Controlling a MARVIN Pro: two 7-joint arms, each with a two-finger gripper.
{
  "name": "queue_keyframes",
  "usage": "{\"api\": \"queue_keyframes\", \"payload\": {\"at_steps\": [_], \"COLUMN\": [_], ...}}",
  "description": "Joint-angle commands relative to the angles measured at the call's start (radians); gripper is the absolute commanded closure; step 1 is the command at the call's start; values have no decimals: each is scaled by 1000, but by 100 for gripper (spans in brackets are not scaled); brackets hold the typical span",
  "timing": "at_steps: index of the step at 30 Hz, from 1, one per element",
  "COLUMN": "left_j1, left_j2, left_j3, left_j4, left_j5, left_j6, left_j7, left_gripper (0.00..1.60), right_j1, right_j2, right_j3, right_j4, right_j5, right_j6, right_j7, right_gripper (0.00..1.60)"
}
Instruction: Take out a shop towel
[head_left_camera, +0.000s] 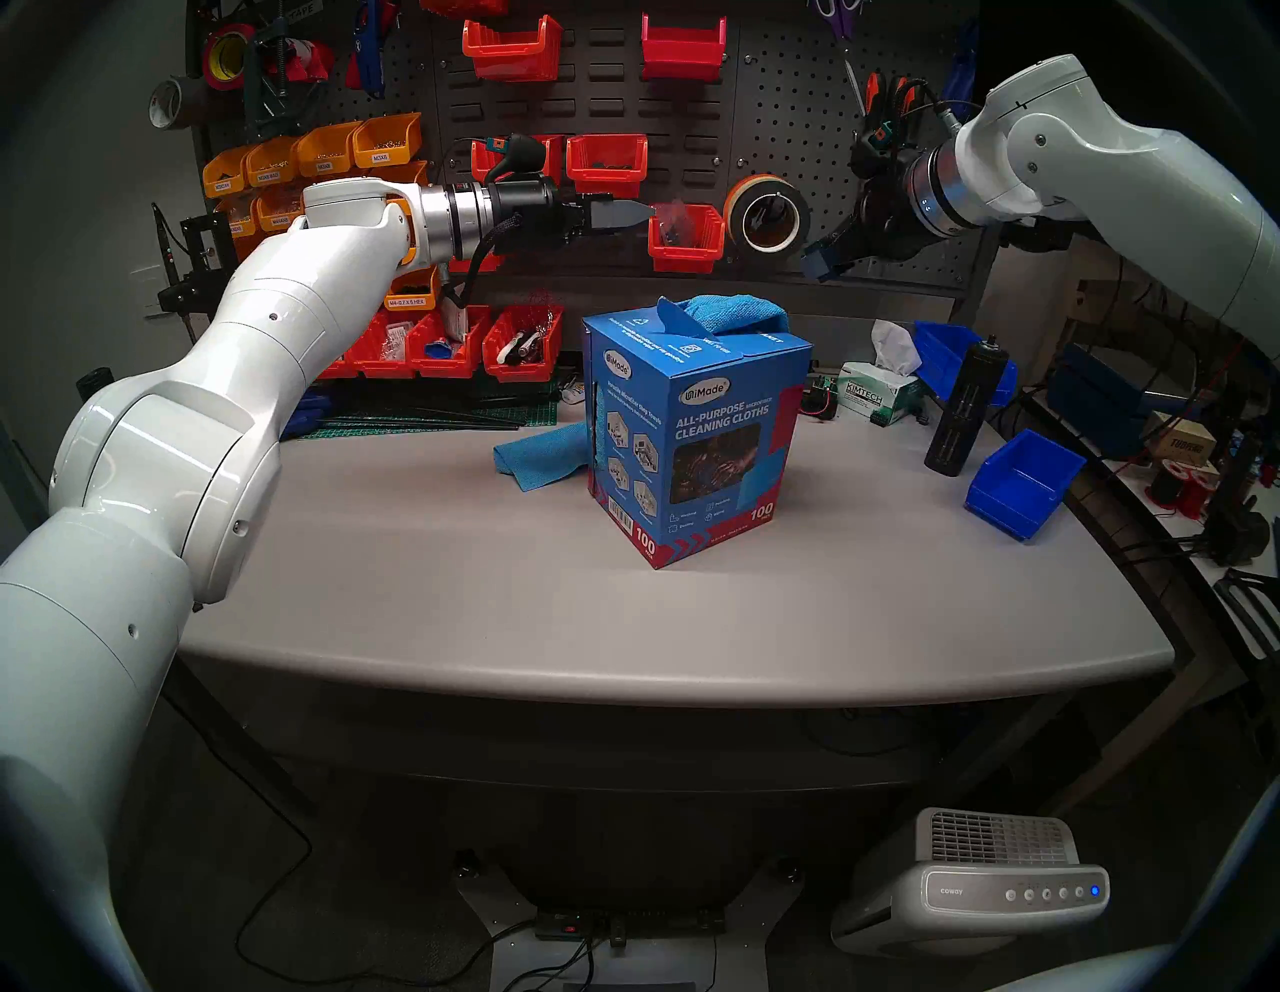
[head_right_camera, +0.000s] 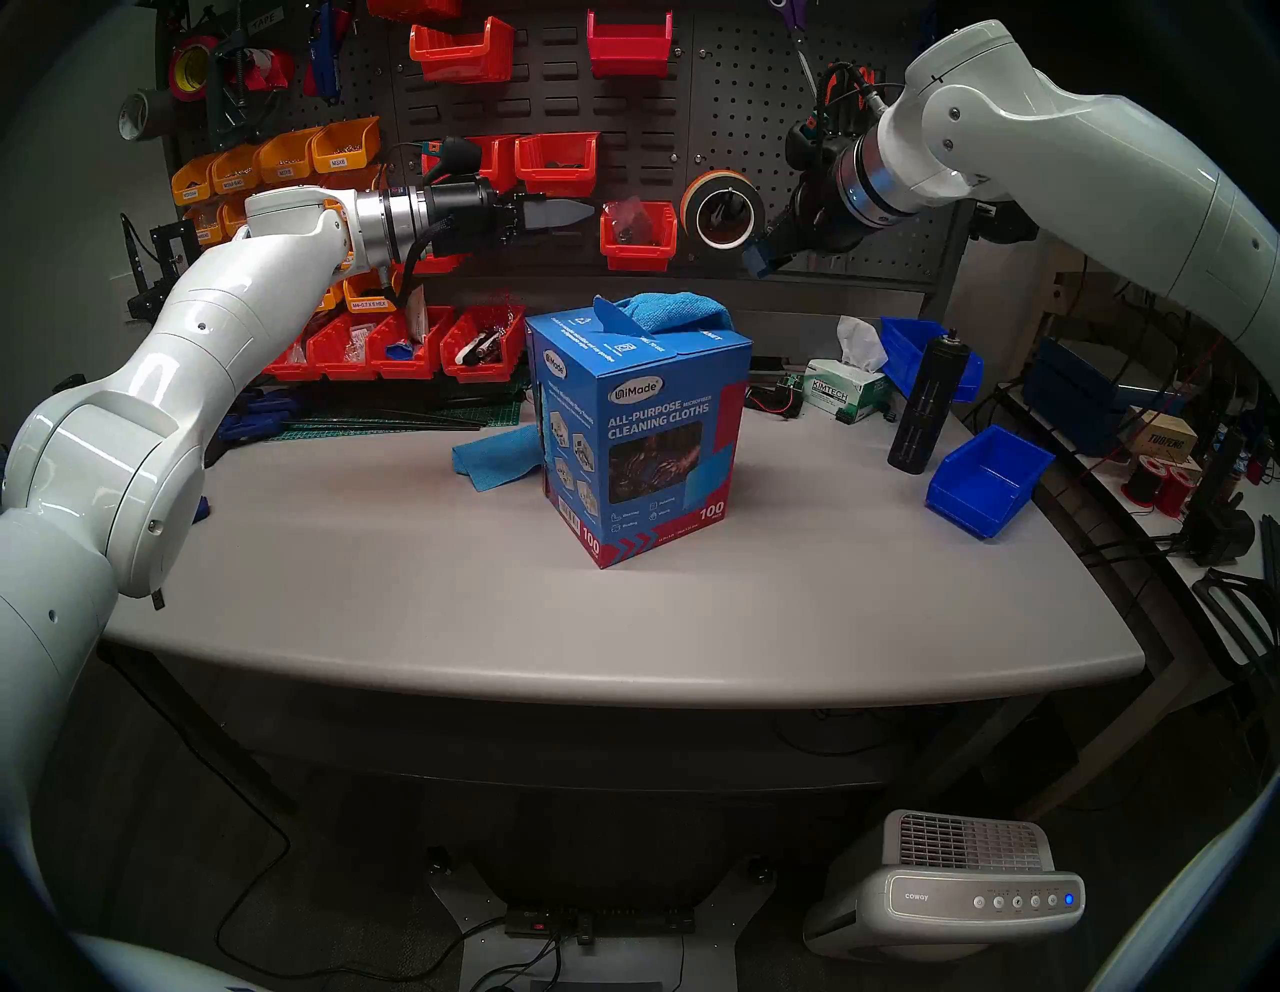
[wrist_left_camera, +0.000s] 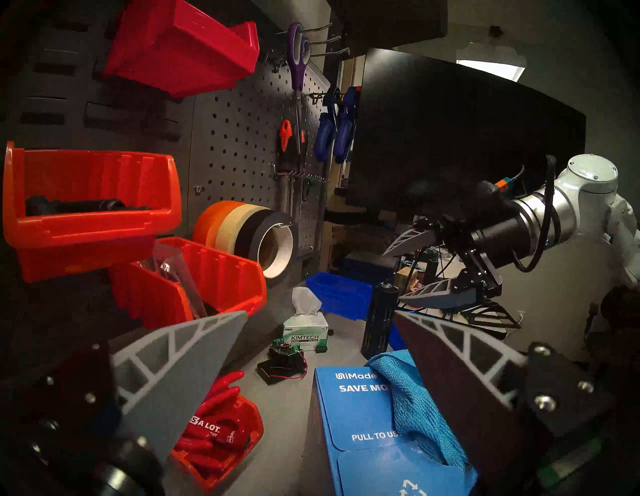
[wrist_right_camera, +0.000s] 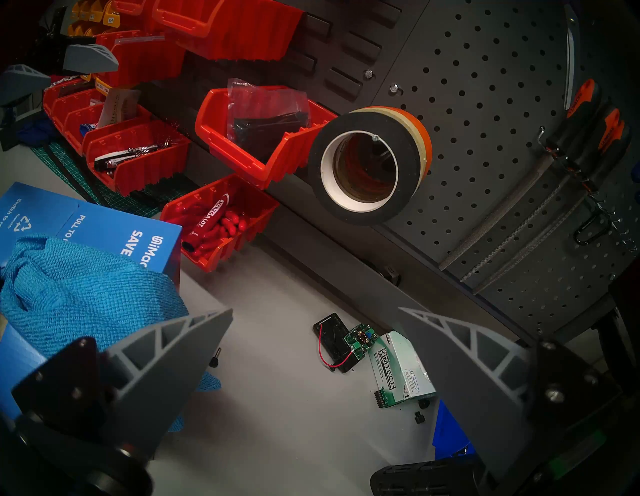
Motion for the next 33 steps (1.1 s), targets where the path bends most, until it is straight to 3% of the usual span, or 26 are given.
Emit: {"api": "queue_keyframes", "payload": {"at_steps": [1, 2, 3, 16, 33], "left_j1": [58, 67, 77, 139, 169], "left_j2": [-21, -22, -21, -13, -7], "left_j3": [-80, -85, -91, -128, -146], "left_j4": [-98, -108, -123, -224, -276], "left_j5": [-74, -77, -79, -87, -89], "left_j6": [-56, -57, -59, -56, -41], "left_j7": [31, 39, 49, 124, 167], "left_gripper": [19, 1, 0, 0, 0], "right_j1": [34, 34, 34, 34, 34], "right_j2": [-2, -2, -2, -2, -2], "right_j3": [29, 29, 29, 29, 29], "right_j4": [0, 0, 0, -1, -1], "right_j5": [-2, -2, -2, -2, -2], "right_j6": [-10, -10, -10, -11, -11], "right_j7": [-6, -7, -7, -7, -8], "right_gripper": [0, 0, 0, 0, 0]}}
